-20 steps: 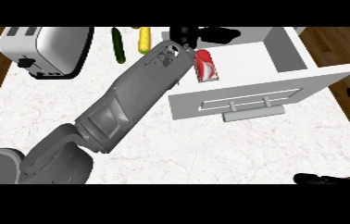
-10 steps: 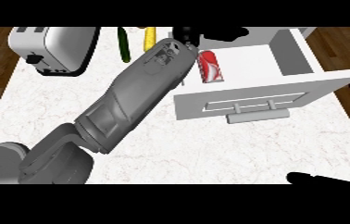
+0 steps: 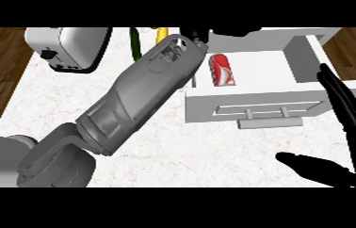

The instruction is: Pick up the can, place it into the drawer and close the drawer

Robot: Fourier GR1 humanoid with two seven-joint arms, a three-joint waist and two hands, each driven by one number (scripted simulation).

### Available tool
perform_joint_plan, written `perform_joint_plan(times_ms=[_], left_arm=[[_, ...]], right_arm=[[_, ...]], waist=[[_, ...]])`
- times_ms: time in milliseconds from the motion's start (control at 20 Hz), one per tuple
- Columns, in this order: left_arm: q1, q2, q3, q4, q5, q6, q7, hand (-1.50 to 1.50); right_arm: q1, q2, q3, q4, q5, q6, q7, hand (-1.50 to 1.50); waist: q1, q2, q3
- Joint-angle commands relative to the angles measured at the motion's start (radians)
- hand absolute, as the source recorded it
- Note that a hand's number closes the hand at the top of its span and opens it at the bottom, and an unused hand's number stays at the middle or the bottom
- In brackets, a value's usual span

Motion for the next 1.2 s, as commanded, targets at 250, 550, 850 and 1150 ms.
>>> perform_joint_plan(times_ms=[250, 550, 850, 1150], left_arm=[[-0.058, 0.037, 0.035, -0.024, -0.016, -0.024, 0.087, -1.50], [0.047, 0.086, 0.002, -0.155, -0.068, 0.001, 0.135, -1.50], [0.076, 0.209, -0.012, -0.272, -0.115, -0.008, 0.249, -1.50], [0.168, 0.292, -0.026, -0.422, -0.144, -0.020, 0.294, -1.50]], right_arm=[[-0.008, -0.027, 0.131, 0.207, 0.309, -0.101, -0.046, -1.50], [-0.135, 0.047, 0.132, 0.486, 0.433, -0.274, -0.049, -1.50], [-0.256, 0.066, 0.058, 0.697, 0.419, -0.347, -0.071, -1.50], [-0.391, 0.068, 0.011, 0.935, 0.462, -0.442, -0.100, -1.50]], waist=[[0.046, -0.016, 0.000], [0.079, -0.021, 0.000], [0.086, -0.023, 0.000], [0.101, -0.019, 0.000]])
